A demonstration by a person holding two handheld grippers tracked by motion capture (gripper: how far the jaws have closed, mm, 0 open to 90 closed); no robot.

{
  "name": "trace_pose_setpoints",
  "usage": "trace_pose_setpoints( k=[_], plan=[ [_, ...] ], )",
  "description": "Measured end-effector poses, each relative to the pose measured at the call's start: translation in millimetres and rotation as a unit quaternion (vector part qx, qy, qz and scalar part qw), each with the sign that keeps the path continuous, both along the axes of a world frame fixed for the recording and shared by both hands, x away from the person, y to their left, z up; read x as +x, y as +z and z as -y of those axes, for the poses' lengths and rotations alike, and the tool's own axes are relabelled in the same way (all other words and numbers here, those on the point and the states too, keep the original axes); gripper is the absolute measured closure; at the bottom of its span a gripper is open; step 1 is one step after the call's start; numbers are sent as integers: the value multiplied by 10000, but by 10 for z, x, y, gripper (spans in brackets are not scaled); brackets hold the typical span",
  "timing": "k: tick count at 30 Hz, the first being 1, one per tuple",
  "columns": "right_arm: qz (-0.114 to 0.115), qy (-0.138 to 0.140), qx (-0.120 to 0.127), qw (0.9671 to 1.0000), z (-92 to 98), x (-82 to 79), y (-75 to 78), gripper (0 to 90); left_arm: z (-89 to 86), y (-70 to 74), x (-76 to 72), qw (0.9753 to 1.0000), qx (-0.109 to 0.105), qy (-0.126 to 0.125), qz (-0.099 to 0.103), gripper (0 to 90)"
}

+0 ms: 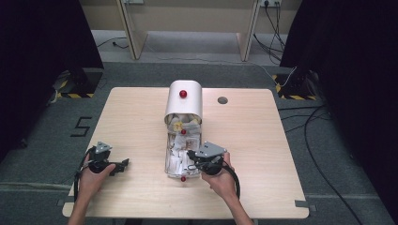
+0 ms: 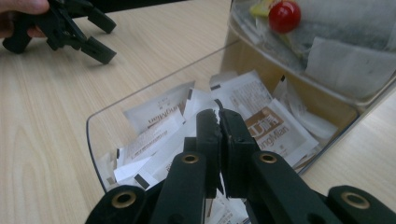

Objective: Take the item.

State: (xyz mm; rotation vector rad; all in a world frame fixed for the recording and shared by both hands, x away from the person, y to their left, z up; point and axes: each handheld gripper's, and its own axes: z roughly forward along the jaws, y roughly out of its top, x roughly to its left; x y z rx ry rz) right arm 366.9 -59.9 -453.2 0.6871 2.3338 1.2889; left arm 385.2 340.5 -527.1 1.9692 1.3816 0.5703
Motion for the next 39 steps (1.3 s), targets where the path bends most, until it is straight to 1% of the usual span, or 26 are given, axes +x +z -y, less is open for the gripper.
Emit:
trace_pose_setpoints(
  k=[1, 3, 4, 7, 8, 11, 20, 23, 30, 39],
  plan=[
    [33, 12, 16, 10000, 5, -10, 20, 878, 0, 0, 0, 10000, -1, -1, 1, 0],
    [112, 2, 139, 9998, 29, -31, 82, 881, 1, 0, -1, 10000, 2, 1, 2, 0],
    [112, 2, 139, 9998, 29, -31, 82, 881, 1, 0, -1, 10000, 2, 1, 2, 0],
    [227, 0, 292, 9993, 77, -58, 161, 881, 0, 0, 0, 10000, -3, 1, 1, 0],
    [227, 0, 292, 9993, 77, -58, 161, 881, 0, 0, 0, 10000, -3, 1, 1, 0],
    [270, 8, 419, 9988, 115, -59, 209, 881, 0, 0, 0, 10000, -2, 2, 0, 0],
    [316, -68, 462, 9984, 186, -61, 256, 883, 0, 0, -1, 10000, -2, 1, 1, 0],
    [341, -103, 538, 9979, 229, -56, 285, 883, 0, 0, 0, 10000, -3, 0, 0, 0],
    [391, -178, 587, 9974, 296, -40, 307, 884, 0, 0, 0, 10000, -3, 0, 0, 0],
    [462, -393, 678, 9959, 467, -7, 365, 884, 1, 0, -1, 10000, -3, 1, 1, 0]
  ],
)
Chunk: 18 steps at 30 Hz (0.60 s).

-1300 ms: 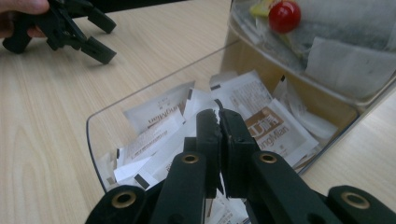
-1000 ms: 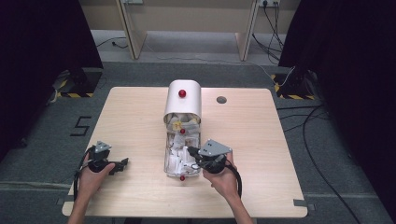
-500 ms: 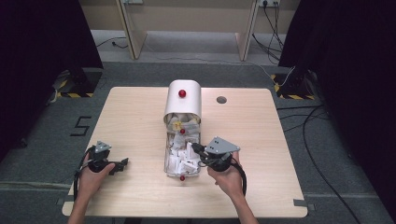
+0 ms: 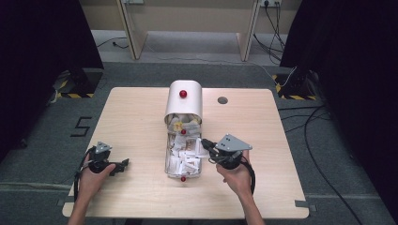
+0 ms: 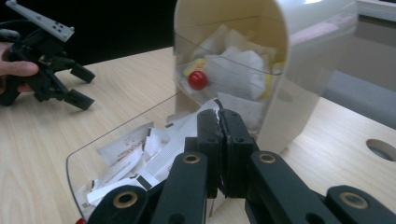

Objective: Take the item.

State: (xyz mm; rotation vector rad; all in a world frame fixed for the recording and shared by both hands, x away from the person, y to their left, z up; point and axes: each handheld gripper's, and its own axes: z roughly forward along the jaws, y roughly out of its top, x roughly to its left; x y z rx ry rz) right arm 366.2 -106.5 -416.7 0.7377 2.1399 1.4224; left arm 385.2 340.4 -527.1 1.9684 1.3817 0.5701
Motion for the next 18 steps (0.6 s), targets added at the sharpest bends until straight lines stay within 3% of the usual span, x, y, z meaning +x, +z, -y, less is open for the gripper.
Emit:
trace_pose_setpoints(
  k=[18],
  plan=[
    [21, -626, 215, 9978, 444, 118, 20, 884, 0, 0, 0, 10000, 2, -1, -1, 0]
  ],
)
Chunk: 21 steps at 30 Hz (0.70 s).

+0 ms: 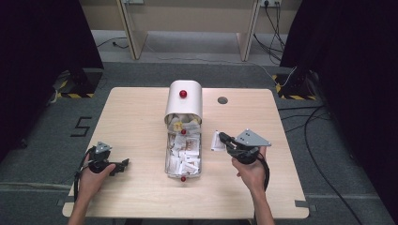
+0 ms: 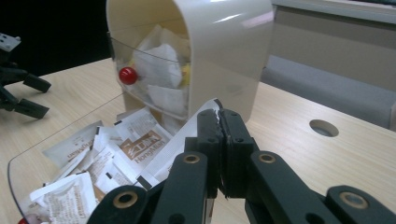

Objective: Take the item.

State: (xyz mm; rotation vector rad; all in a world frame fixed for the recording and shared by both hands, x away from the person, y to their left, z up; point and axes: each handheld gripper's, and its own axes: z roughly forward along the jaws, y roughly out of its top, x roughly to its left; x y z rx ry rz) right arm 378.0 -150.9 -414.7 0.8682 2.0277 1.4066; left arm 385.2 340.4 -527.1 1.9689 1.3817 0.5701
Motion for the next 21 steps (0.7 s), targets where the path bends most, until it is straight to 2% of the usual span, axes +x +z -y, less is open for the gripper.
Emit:
trace_pose_setpoints(
  k=[21],
  plan=[
    [-43, -243, -3, 9997, 154, 72, -51, 885, 0, 0, 0, 10000, -2, 0, 1, 0]
  ],
)
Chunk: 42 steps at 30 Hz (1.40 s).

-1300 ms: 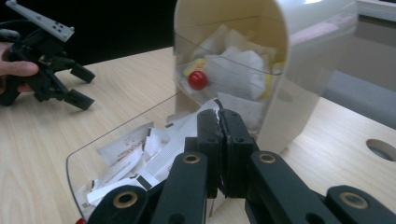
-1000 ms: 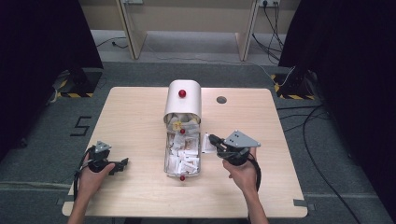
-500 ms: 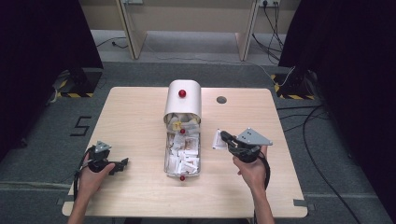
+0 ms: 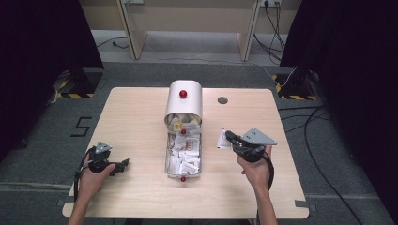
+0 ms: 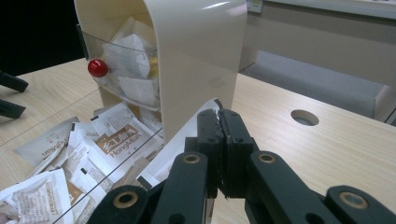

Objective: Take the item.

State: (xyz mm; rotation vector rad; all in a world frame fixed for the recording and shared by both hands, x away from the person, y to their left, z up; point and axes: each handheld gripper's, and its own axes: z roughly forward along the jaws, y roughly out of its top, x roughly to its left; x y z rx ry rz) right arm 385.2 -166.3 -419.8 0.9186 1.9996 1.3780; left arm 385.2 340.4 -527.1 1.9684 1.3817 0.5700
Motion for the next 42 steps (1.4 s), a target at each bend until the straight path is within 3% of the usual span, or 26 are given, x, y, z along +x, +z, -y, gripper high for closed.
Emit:
trace_pose_setpoints(
  k=[42],
  plan=[
    [-413, -379, -24, 9984, 169, 213, -361, 885, 0, 0, 0, 10000, 1, -1, -1, 0]
  ],
)
